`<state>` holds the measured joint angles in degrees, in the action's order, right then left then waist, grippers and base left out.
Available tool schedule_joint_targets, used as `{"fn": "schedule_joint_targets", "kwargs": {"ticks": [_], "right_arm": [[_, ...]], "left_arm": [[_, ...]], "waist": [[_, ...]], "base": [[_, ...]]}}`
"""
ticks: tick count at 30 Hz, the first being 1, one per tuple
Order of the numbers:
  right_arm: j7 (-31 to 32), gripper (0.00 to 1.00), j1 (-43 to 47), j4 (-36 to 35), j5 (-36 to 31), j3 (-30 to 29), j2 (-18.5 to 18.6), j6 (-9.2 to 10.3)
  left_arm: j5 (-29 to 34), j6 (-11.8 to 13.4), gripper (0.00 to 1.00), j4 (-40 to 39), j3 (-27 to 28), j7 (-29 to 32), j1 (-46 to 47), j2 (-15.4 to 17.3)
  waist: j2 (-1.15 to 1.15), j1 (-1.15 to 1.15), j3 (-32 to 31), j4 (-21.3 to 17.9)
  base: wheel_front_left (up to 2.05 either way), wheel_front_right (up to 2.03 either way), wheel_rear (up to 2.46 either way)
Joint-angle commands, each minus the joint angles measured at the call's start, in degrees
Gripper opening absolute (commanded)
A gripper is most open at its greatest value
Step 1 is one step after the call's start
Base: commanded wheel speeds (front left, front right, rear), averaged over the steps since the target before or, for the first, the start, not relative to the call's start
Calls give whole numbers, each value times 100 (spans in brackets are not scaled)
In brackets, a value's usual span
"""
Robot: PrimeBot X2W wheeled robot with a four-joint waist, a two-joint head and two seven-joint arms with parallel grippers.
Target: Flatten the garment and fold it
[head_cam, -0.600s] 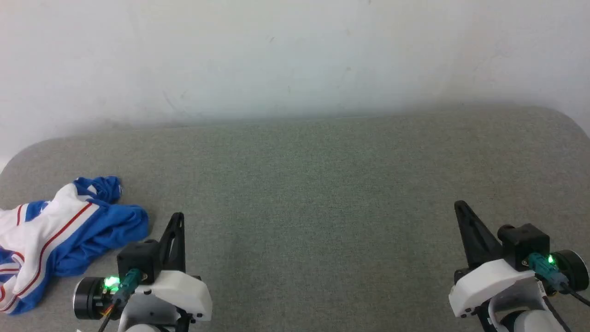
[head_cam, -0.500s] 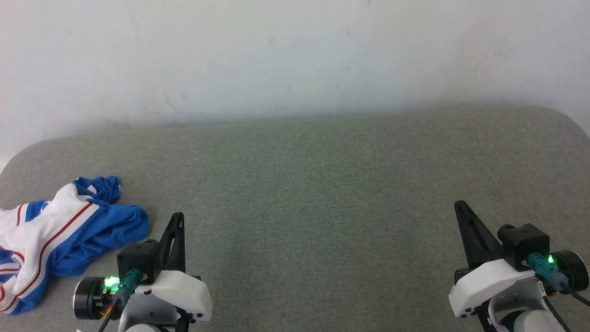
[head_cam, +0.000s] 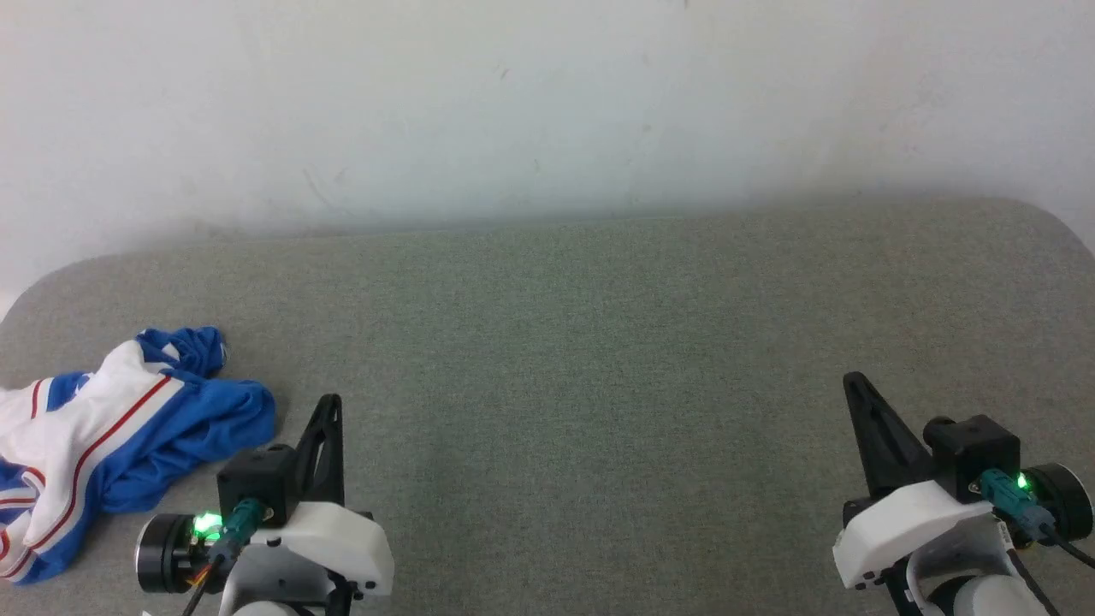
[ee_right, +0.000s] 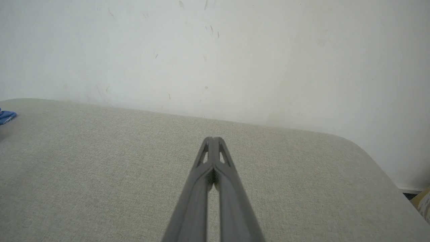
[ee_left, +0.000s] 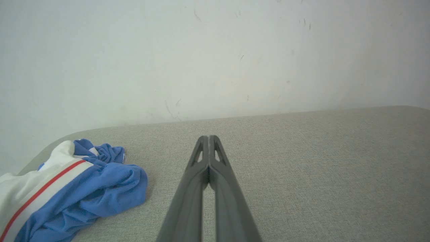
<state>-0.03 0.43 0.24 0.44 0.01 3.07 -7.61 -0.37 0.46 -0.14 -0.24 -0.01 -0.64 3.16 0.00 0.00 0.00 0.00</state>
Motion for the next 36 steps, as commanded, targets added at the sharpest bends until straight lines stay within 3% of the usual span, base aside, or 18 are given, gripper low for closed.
{"fn": "schedule_joint_targets", "kwargs": {"ticks": [1, 5, 6, 36], "right_arm": [[3, 0, -43, -24, -44, -1, -19, 12], [3, 0, -43, -24, -44, -1, -19, 12], [0, 100, 0, 0, 0, 0, 0, 0], [-312, 100, 122, 72, 258, -311, -1, 2]], "left_arm": [[37, -46, 0, 14, 24, 1, 64, -28], [37, -46, 0, 14, 24, 1, 64, -28], [0, 1, 100, 0, 0, 0, 0, 0], [-76, 4, 100, -73, -10, -313, -175, -4]], "waist": [[0, 0, 0, 0], [0, 0, 0, 0], [0, 0, 0, 0], [0, 0, -33, 121]], "base": [[0, 0, 0], [0, 0, 0], [0, 0, 0], [0, 0, 0]]}}
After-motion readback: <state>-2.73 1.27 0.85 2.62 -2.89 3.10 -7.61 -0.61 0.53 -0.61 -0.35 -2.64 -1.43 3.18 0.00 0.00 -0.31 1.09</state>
